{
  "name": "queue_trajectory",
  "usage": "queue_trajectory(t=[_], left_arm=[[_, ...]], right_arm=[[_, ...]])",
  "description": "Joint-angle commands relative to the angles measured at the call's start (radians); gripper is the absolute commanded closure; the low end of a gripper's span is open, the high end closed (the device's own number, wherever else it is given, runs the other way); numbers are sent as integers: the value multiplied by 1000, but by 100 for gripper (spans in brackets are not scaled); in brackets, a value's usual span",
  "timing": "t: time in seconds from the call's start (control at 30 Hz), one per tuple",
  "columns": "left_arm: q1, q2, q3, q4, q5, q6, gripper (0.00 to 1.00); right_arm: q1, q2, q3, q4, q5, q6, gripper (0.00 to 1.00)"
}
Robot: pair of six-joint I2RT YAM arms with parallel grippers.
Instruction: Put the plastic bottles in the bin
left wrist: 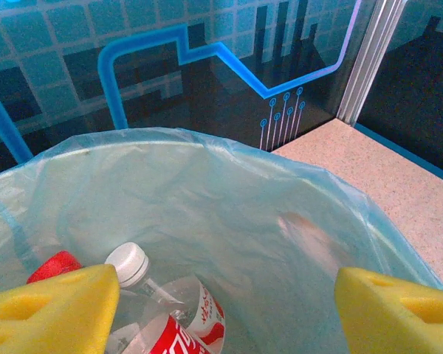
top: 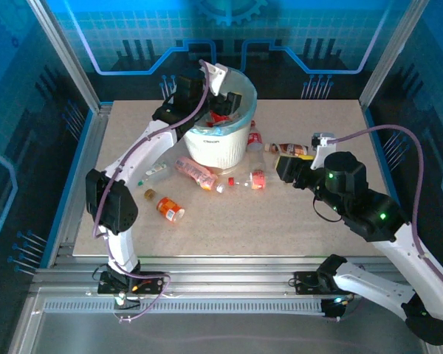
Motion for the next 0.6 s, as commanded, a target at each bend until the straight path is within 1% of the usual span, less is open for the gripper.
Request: queue_trajectory(t=[0.0, 0.13, 0.23, 0.37, 0.47, 0.57], left_arm=[[6, -27, 29, -15, -11, -20, 23], [7, -34, 60, -47, -17, -15, 25], [7, -59, 96, -86, -18, -14, 25], [6, -138, 123, -168, -28, -42, 27], [6, -238, 79, -258, -48, -75, 25], [6, -378, -41, -316, -80, -93, 24]], right_arm=[[-15, -5, -8, 4, -28, 16, 36], [-16, 23, 8, -15, -55, 12, 36], [-15, 80, 56, -57, -104, -5, 37], [7, 174, 131, -114, -167, -45, 38], [61, 234, 179, -138, -171, -112, 39], [156, 301, 227, -140, -146, -198, 39]])
